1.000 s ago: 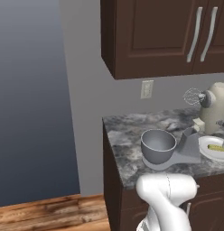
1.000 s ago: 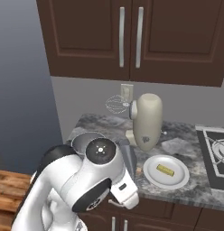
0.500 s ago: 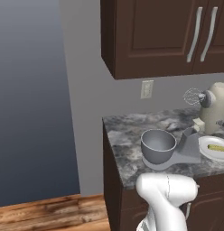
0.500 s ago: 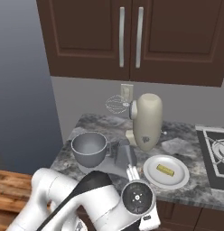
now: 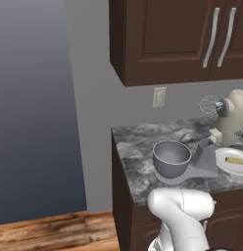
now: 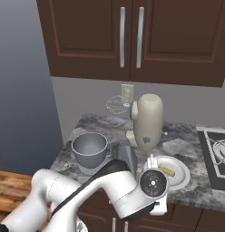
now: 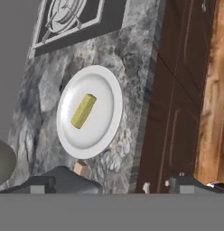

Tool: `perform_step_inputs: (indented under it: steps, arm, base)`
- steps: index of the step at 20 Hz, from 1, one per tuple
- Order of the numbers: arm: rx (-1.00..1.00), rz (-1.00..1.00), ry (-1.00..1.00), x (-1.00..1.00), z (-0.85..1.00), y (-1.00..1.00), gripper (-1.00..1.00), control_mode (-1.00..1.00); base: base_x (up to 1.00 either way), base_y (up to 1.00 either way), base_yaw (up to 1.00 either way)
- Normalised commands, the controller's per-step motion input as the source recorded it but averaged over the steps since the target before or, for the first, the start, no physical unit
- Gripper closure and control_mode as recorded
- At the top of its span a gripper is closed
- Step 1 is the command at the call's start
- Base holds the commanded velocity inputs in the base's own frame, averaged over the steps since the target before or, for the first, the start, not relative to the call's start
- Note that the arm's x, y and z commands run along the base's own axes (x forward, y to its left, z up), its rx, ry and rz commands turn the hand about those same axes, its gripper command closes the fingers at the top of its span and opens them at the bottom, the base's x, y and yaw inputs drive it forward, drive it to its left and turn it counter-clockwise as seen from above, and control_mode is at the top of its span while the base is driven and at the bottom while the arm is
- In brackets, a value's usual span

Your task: Add butter and sugar cubes to the stand mixer bowl and then turn on the stand mixer to begin making frosting.

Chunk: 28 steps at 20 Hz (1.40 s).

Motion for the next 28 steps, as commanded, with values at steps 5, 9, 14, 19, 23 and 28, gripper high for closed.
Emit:
perform_step_inputs:
  steps: [5,9,14,19,23,28]
  arm:
    - [0.14,-0.14,0.00,0.23,-0.03,-0.01,-1.00,-1.00]
    - [0.16,-0.02,0.00,0.28,-0.01,0.00,-1.00,-1.00]
    - [0.16,0.00,0.00,0.25,0.00,-0.01,-1.00,-1.00]
    - [0.07,0.00,0.00,0.09,-0.05,-0.12,-1.00,-1.00]
    - [0.04,0.00,0.00,0.25,-0.07,-0.08,-1.00,-1.00]
    - [0.06,0.00,0.00,0.29,-0.13,-0.09,-1.00,-1.00]
  base:
    - [0.00,0.00,0.00]
    - [0.00,0.00,0.00]
    - [0.00,0.00,0.00]
    - [0.00,0.00,0.00]
    - [0.00,0.00,0.00]
    - [0.00,0.00,0.00]
